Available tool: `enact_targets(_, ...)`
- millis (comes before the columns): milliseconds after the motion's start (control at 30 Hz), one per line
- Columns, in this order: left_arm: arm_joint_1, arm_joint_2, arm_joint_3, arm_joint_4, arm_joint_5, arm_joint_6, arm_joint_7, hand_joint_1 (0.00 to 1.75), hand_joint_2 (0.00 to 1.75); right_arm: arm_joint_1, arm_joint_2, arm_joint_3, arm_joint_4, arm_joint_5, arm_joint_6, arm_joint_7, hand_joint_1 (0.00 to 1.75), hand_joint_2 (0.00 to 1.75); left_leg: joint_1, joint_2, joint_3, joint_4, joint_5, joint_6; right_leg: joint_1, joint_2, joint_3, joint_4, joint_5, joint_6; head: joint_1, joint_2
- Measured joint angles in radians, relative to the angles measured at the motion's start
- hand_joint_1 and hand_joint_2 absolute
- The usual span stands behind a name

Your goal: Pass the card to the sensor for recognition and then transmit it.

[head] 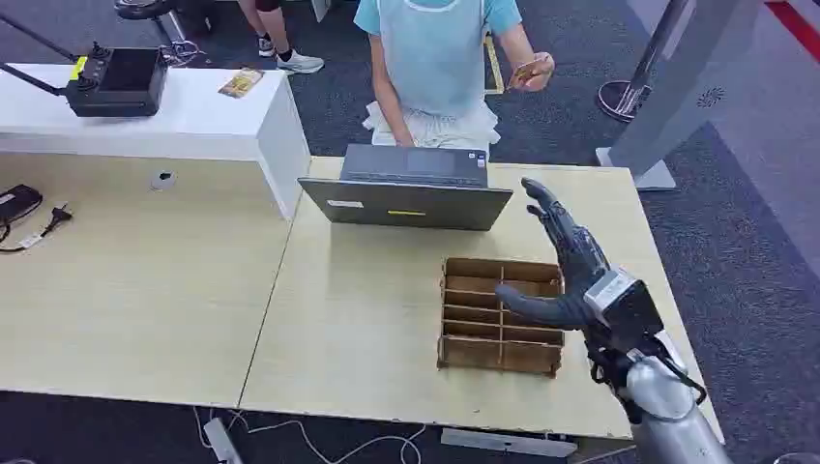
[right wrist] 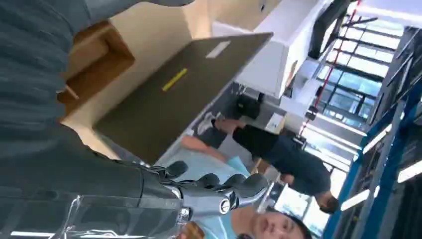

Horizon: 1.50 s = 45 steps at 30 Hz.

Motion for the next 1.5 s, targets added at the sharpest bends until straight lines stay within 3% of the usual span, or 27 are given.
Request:
enact_targets(400,0.000,0.000,-0.018,0.000,-0.029,-0.025,0.014,0.00,0.00,-0.259,0.058,0.112,0.058,0.468,-0.268,0.141,0.00,1.75,0.000,0.000,0.000,0.000,0.001,-0.001,0.000,0.000,0.000,0.000,0.001,0.000,0.000,0.000)
enact_targets(733,0.000,0.003,-0.060,0.000,-0.068,-0.045,0.018,0.00,0.00,-0.472,0.104,0.134,0.226,0.684,-0.305,0.265,0.00,1.75,0.000,0.000,0.000,0.000,0.001,-0.001,0.000,0.000,0.000,0.000,0.001,0.000,0.000,0.000)
enact_targets(900,-0.001,0.007,-0.084,0.000,-0.093,-0.052,0.019,0.00,0.00,-0.576,0.126,0.140,0.353,0.860,-0.336,0.346,0.00,1.75,0.000,0.000,0.000,0.000,0.002,-0.001,0.000,0.000,0.000,0.001,0.001,0.000,0.000,0.000)
enact_targets(1233,-0.003,0.013,-0.127,0.000,-0.123,-0.067,0.019,0.00,0.00,-0.753,0.161,0.143,0.642,1.038,-0.347,0.426,0.00,1.75,0.000,0.000,0.000,0.000,0.002,-0.001,0.000,0.000,0.000,0.001,0.001,-0.001,0.000,0.000)
enact_targets(1500,-0.004,0.016,-0.149,0.000,-0.129,-0.069,0.019,0.00,0.00,-0.848,0.169,0.141,0.835,1.106,-0.346,0.491,0.00,1.75,0.000,-0.001,0.000,0.000,0.002,-0.001,0.000,0.000,0.000,0.001,0.001,-0.001,0.000,0.000)
